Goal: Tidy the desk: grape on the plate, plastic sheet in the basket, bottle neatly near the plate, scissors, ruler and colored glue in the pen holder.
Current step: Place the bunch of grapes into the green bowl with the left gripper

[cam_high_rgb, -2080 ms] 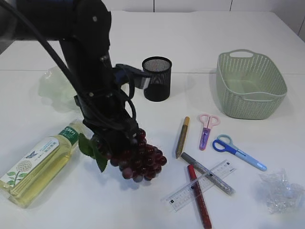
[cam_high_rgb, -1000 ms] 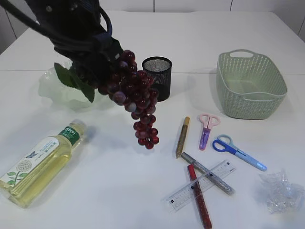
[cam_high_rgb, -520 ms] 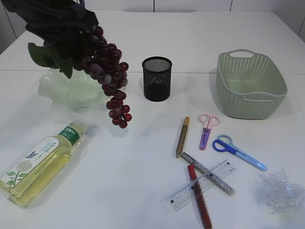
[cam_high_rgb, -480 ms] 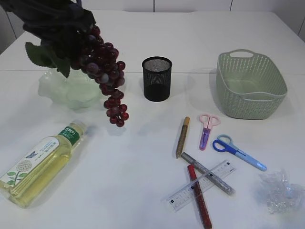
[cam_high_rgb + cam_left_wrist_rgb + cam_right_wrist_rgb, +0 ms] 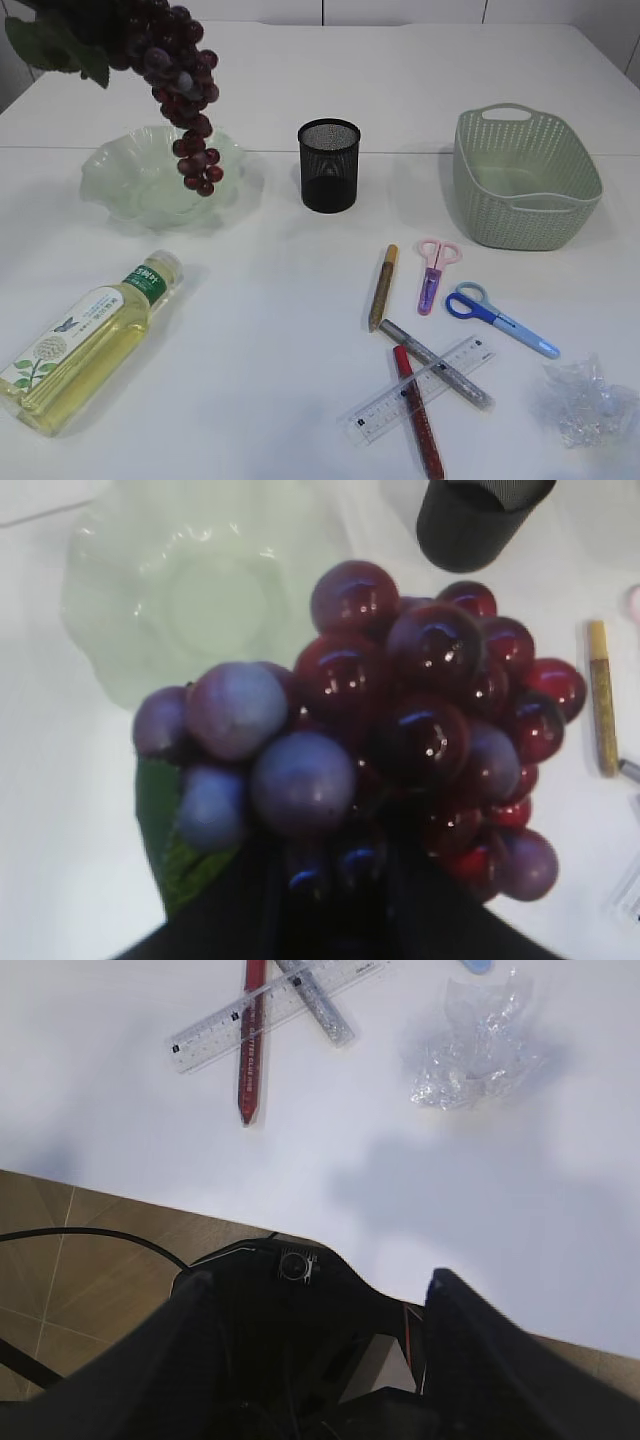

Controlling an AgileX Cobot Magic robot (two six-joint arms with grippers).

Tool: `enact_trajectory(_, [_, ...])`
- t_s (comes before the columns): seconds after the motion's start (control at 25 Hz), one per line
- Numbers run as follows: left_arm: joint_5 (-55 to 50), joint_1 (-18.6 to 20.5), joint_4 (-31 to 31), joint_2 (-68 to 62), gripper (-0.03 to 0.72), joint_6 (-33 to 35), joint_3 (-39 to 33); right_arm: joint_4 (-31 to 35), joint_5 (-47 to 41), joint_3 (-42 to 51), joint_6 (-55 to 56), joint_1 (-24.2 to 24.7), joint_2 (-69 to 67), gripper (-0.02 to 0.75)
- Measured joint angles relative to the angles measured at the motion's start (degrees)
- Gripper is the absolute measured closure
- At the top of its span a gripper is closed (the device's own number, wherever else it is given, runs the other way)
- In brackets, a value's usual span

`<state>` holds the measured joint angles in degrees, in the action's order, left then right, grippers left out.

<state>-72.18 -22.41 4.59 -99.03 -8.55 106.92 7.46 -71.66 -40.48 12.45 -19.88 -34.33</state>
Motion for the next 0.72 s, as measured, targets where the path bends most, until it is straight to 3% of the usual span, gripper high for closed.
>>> enact_trajectory(0.32, [0.46,4.89,0.00,0.13,0.558,0.00,1.75,0.00,0.00,0.00,0.00,0.00,0.00,0.242])
enact_trajectory(0.72, [9.89,9.41,0.00,-4.71,0.558,-0.11,1.75,0.00,0.00,0.00,0.00,0.00,0.00,0.246])
